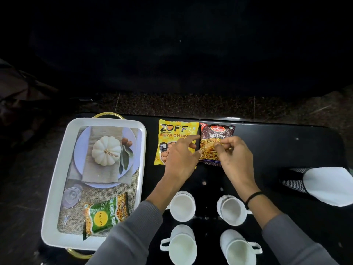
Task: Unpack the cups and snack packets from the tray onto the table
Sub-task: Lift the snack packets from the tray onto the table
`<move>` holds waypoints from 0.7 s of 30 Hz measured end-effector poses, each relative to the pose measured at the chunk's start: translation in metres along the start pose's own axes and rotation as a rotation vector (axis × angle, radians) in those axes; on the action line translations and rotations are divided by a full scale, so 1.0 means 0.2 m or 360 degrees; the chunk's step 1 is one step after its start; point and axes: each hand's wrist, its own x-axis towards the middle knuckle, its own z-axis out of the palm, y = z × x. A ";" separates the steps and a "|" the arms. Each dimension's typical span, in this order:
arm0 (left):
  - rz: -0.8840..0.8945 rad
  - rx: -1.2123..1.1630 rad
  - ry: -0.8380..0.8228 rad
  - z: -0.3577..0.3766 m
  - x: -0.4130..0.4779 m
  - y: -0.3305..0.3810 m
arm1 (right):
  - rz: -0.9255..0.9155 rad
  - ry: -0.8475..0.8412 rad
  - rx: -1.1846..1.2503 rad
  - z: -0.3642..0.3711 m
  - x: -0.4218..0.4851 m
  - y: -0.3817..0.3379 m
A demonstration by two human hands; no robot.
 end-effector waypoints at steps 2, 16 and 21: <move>-0.0038 -0.0045 0.0002 -0.05 -0.02 -0.02 | -0.0041 -0.0044 0.0008 0.03 -0.04 -0.05; -0.0325 -0.0056 0.0252 -0.63 -0.36 -0.62 | -0.0286 -0.0710 -0.0065 0.62 -0.49 -0.45; -0.0485 0.0274 0.0401 -0.83 -0.55 -0.89 | -0.0123 -0.0993 -0.0457 0.82 -0.65 -0.51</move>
